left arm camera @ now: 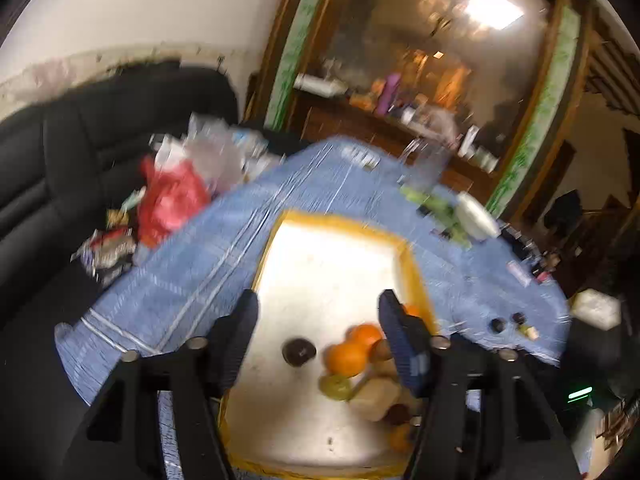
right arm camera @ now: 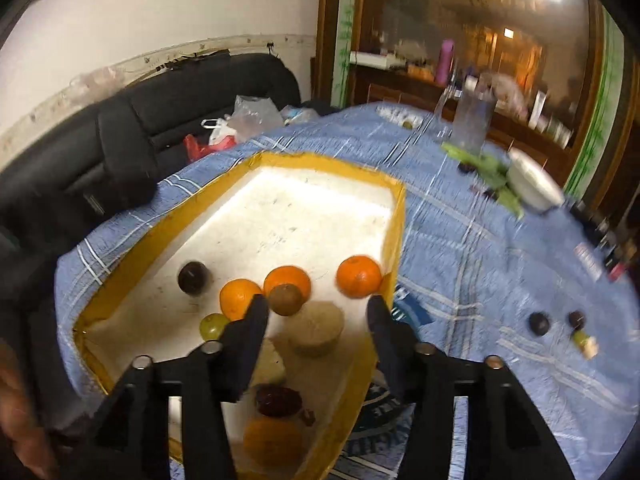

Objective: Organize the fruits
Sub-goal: 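Carry the plum and brown fruit over the tray while both tools release them inside, then move both open tools back toward the remaining fruit on the cloth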

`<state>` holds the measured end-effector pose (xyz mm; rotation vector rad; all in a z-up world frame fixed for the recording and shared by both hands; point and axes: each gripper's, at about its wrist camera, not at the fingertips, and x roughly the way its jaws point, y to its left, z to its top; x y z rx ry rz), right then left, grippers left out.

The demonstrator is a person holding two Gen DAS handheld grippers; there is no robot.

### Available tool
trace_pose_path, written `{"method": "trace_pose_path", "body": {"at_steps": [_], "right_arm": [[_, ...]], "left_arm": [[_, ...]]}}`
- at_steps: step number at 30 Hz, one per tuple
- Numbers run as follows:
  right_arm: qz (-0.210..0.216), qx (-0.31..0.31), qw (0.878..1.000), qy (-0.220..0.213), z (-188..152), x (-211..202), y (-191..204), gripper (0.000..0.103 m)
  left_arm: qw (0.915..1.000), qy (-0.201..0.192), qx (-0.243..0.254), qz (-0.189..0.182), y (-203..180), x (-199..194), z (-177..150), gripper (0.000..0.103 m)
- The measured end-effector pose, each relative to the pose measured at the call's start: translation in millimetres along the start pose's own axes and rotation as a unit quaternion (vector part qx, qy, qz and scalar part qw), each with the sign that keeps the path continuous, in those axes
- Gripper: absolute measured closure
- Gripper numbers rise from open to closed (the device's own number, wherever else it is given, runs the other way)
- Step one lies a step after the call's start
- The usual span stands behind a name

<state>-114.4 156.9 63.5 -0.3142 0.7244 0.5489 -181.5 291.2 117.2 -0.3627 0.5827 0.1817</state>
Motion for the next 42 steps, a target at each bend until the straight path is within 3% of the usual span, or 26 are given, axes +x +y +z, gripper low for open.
{"method": "trace_pose_path", "body": {"at_steps": [6, 12, 19, 23, 32, 36, 42], "right_arm": [[-0.064, -0.047, 0.997, -0.009, -0.9, -4.9, 10.5, 0.037], [-0.079, -0.045, 0.996, -0.005, -3.7, -8.9, 6.8, 0.037], [-0.094, -0.025, 0.995, 0.000, -6.0, -14.8, -11.7, 0.037], [-0.101, -0.005, 0.995, -0.001, -9.1, -22.4, -27.3, 0.033], [-0.123, 0.022, 0.992, -0.007, -22.4, -45.5, -50.9, 0.033], [-0.135, 0.039, 0.990, -0.015, -30.5, -61.0, -65.1, 0.027], [-0.156, 0.062, 0.986, -0.019, -42.3, -77.4, -92.1, 0.027]], "left_arm": [[0.9972, -0.052, 0.048, -0.025, -26.9, -49.8, 18.4, 0.025], [0.9916, -0.077, 0.103, -0.006, -53.0, -63.1, 17.3, 0.022], [0.9978, -0.056, 0.036, 0.004, -31.6, -51.8, 23.8, 0.020], [0.9982, -0.052, 0.023, 0.019, -29.0, -51.9, 22.4, 0.017], [0.9962, -0.059, 0.058, 0.028, -60.1, -59.6, 12.7, 0.016], [0.9955, -0.056, 0.073, 0.021, -77.0, -60.2, 6.8, 0.016], [0.9934, -0.050, 0.103, 0.007, -108.4, -59.2, 0.7, 0.016]]}}
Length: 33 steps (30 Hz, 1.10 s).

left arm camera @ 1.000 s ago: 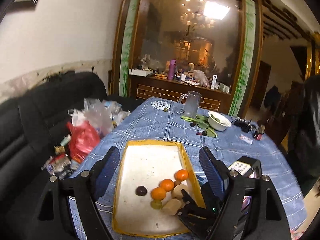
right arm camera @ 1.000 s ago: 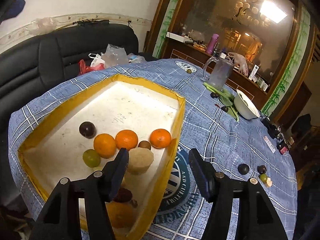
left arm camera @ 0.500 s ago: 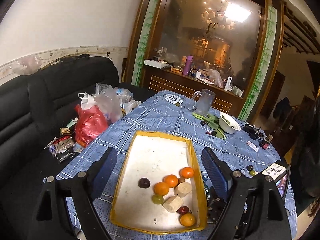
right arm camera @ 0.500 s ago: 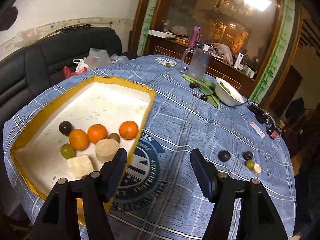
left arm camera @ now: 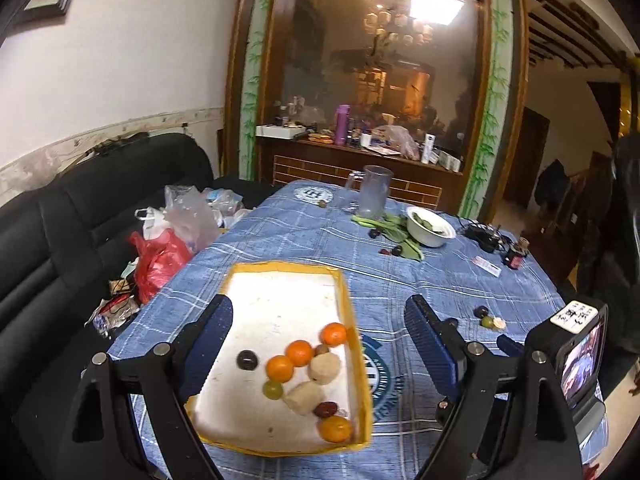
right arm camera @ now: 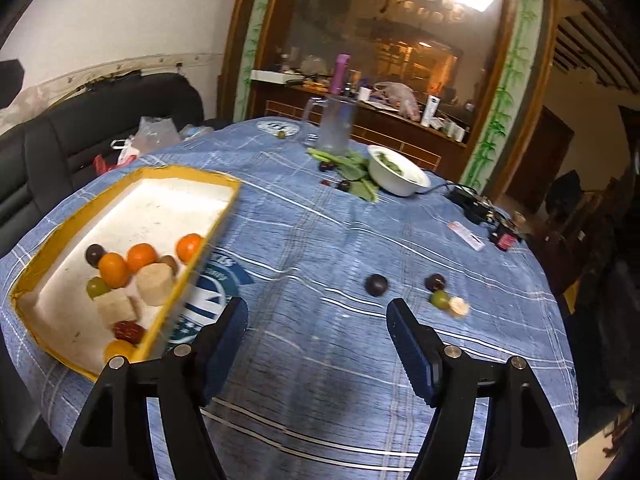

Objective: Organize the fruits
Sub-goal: 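Move both open tools back toward the remaining fruit on the cloth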

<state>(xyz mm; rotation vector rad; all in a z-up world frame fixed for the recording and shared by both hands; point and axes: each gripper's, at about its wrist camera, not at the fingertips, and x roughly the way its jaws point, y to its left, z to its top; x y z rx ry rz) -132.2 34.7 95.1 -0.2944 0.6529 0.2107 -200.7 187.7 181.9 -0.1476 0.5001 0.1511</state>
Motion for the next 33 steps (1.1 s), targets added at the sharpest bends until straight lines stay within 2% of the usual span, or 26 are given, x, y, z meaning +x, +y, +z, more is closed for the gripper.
{"method": "trace_pose_path", "body": {"at_steps": [5, 8, 12, 16, 19, 21, 23, 30, 32, 33], "right_arm": [[-0.007, 0.025, 1.000, 0.004, -4.3, 3.2, -24.4, 0.027], [-0.003, 0.031, 0.999, 0.012, -8.3, 9.4, -41.1, 0.027], [-0.018, 0.060, 0.997, 0.040, -22.4, 27.5, -94.6, 0.027], [-0.045, 0.134, 0.986, 0.090, -47.5, 49.6, -170.5, 0.027], [-0.046, 0.177, 0.977, 0.112, -59.6, 59.9, -210.0, 0.047], [-0.034, 0.199, 0.972, 0.121, -62.3, 68.8, -226.1, 0.051], [-0.014, 0.215, 0.969, 0.120, -58.7, 77.7, -233.0, 0.051], [0.036, 0.235, 0.967, 0.089, -29.9, 125.9, -235.6, 0.051], [0.031, 0.228, 0.969, 0.094, -26.2, 140.6, -231.6, 0.051], [0.030, 0.225, 0.969, 0.097, -26.3, 144.9, -230.5, 0.053]], "left_arm": [[0.9997, 0.001, 0.024, -0.006, -22.1, 1.1, 0.3, 0.015], [0.9993, 0.014, 0.033, -0.011, -34.9, 10.4, 1.0, 0.015], [0.9980, 0.031, 0.042, -0.037, -53.8, 27.2, 4.3, 0.015], [0.9948, 0.059, 0.050, -0.066, -75.5, 55.0, 0.0, 0.015], [0.9909, 0.092, 0.045, -0.088, -90.2, 82.1, -7.1, 0.015], [0.9880, 0.110, 0.037, -0.101, -96.8, 95.5, -11.3, 0.015], [0.9853, 0.126, 0.033, -0.111, -105.0, 108.1, -15.2, 0.015], [0.9819, 0.137, 0.041, -0.124, -134.9, 154.7, -29.7, 0.016], [0.9783, 0.155, 0.041, -0.132, -144.5, 177.6, -36.2, 0.030], [0.9763, 0.165, 0.039, -0.134, -148.4, 187.6, -38.4, 0.034]]}}
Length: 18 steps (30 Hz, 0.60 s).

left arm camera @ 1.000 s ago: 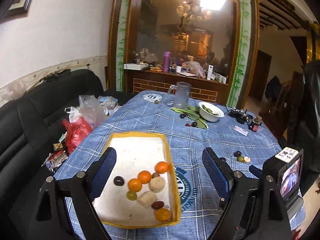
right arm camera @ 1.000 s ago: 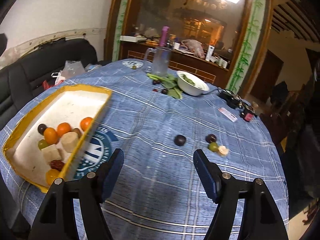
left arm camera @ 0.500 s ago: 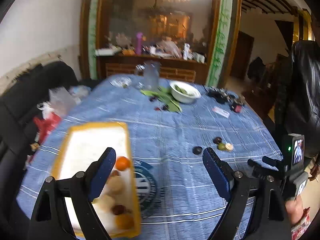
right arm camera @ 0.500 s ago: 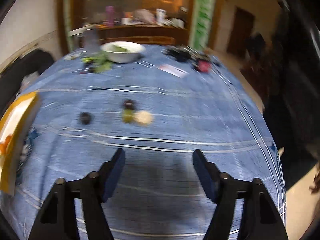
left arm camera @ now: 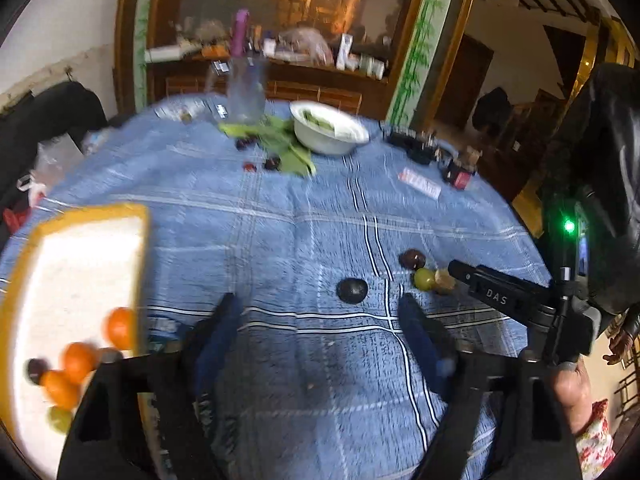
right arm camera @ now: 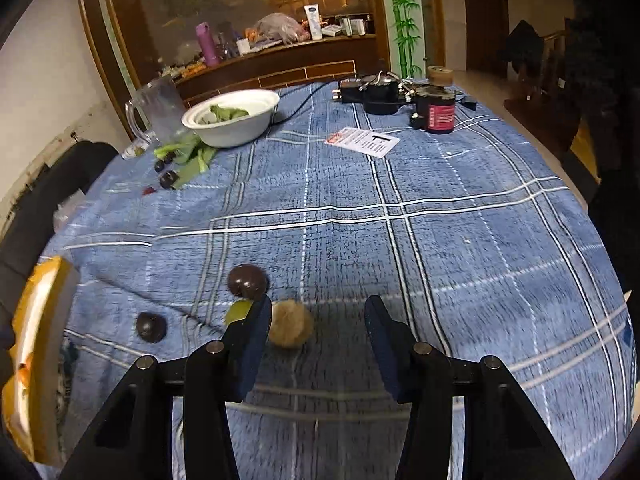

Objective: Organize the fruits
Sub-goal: 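Move both open tools back toward the remaining fruit on the cloth, then grasp the pale round bun with the right tool while the left tool grasps a dark plum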

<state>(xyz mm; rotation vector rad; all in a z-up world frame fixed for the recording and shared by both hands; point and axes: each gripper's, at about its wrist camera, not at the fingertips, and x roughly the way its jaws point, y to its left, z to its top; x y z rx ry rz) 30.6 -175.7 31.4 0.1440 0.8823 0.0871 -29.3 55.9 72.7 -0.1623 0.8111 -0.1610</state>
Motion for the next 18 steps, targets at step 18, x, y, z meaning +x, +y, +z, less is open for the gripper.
{"method": "trace_pose_path", "body": {"at_steps": [18], "right_arm": [[0.053, -0.047, 0.997, 0.015, -8.3, 21.1, 5.2, 0.055]], "left_arm": [[0.9977, 0.047, 0.048, -0.012, -24.5, 94.8, -4.3, 0.074]]}}
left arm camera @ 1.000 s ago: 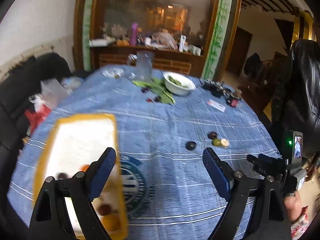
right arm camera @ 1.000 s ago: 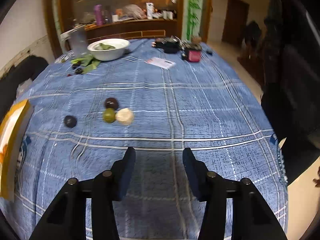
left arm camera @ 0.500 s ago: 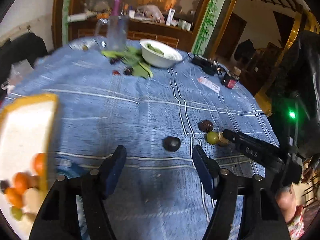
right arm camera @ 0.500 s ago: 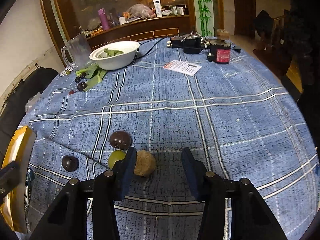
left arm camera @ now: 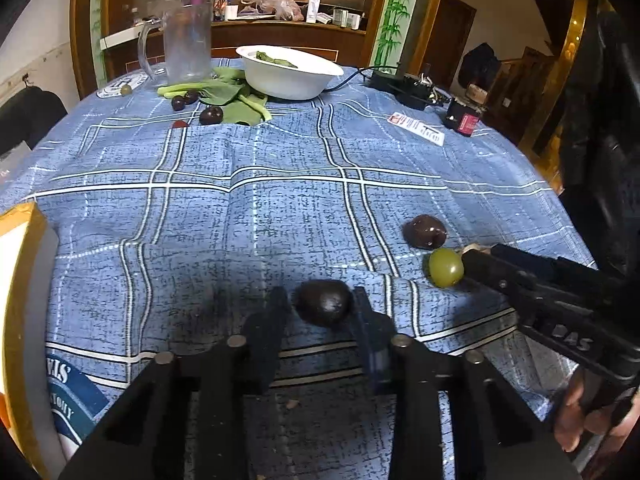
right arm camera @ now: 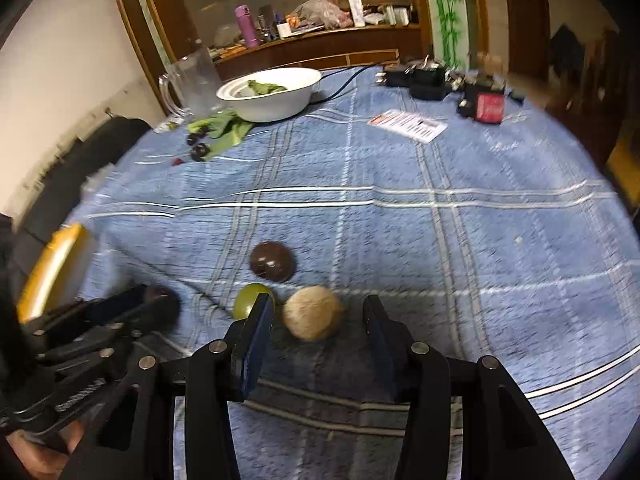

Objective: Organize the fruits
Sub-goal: 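Grasp the pale round bun with the right tool while the left tool grasps a dark plum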

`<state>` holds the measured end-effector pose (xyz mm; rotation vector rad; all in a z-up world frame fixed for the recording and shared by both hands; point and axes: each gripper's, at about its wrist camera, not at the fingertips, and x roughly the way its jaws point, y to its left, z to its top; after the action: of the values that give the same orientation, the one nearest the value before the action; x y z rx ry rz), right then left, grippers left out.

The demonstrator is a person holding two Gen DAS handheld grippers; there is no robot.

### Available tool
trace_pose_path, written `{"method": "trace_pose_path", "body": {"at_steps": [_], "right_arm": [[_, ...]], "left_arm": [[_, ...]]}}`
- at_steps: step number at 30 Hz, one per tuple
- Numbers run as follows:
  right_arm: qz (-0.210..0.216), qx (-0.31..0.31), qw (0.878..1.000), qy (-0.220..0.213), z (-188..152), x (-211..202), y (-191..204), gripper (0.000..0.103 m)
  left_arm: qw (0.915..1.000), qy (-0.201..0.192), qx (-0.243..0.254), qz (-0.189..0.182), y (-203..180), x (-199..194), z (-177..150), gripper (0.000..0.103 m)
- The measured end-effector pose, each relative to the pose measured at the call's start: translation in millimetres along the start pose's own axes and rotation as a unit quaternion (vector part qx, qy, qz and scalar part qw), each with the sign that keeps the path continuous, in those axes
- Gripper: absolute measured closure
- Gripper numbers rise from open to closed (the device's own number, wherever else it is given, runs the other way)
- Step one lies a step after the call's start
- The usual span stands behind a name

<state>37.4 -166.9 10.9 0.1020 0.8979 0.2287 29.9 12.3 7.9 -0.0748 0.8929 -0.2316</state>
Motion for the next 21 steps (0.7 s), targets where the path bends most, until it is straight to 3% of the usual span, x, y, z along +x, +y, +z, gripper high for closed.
{"method": "trace_pose_path", "body": {"at_steps": [3, 6, 9, 10, 11, 12, 21], "right_arm": [[0.002, 0.004, 1.000, 0.003, 0.5, 0.9, -2.3, 0.055], [-0.008, -0.008, 1.000, -0.004, 0.5, 1.0, 1.9, 0.055], [-0.003, -0.006, 1.000, -0.006, 0.5, 1.0, 1.6, 0.055], [0.001, -0.005, 1.000, -0.006, 0.7, 0.8, 1.0, 0.055], [0.001, -0.005, 1.000, -0.006, 0.6, 1.1, 1.1, 0.059], [0.006, -0.006, 1.000, -0.003, 0.4, 1.8, 1.6, 0.070], [0.010, 0.006, 0.999, -0.034, 0.0, -11.4, 2.1, 0.070]], "left_arm": [[0.9999, -0.002, -0.008, -0.009, 3.9, -0.2, -0.3, 0.074], [0.9996, -0.003, -0.014, -0.024, 3.9, -0.5, 0.4, 0.066], [0.9999, 0.000, 0.002, -0.015, -3.7, 0.3, 0.5, 0.063], [0.9999, 0.000, 0.006, -0.012, -5.1, 0.9, 0.7, 0.065], [0.9999, 0.001, 0.009, -0.011, -5.8, 0.0, 0.2, 0.081], [0.9999, 0.002, 0.010, -0.012, -5.4, 0.4, 0.4, 0.081], [0.9996, -0.027, 0.008, -0.007, -5.5, -9.6, 1.1, 0.081]]}}
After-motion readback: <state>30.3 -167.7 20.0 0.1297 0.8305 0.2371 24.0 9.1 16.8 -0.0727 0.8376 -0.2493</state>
